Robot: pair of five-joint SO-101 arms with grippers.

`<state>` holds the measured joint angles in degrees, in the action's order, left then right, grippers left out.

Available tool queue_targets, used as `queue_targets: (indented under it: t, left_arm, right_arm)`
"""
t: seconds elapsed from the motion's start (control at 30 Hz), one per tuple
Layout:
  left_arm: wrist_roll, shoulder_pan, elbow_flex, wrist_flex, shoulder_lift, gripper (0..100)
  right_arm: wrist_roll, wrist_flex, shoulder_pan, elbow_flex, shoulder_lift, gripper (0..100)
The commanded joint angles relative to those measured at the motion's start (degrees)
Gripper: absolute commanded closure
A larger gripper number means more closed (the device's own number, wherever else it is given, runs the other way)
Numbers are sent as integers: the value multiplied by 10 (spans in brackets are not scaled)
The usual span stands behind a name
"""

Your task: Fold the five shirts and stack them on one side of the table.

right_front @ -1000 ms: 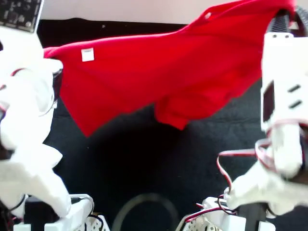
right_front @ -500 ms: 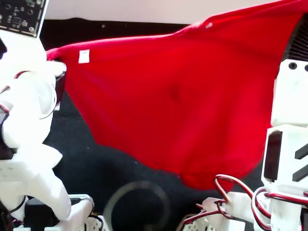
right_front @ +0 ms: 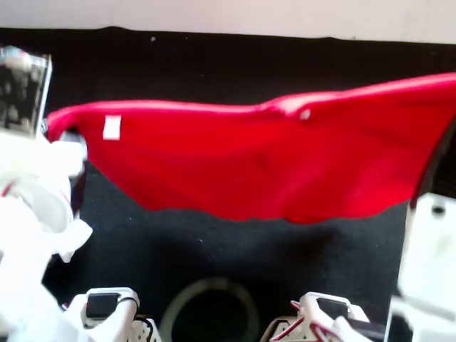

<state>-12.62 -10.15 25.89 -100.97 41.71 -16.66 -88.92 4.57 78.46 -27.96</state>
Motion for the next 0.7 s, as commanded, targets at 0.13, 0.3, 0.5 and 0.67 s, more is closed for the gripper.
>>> queue_targets:
  t: [0.13, 0.3, 0.5, 0.67]
  left_arm:
    - [2, -2, -102, 5, 137, 992]
    - [1, -3, -102, 6, 176, 992]
    - [0, -3, -160, 51, 116, 992]
    - [3, -2, -221, 150, 10, 992]
  right_arm:
    - [-2, -21, 8, 7, -43, 993]
    - [-1, -56, 7, 7, -44, 993]
    - [0, -53, 6, -57, 2, 993]
    - [0, -19, 5, -145, 88, 993]
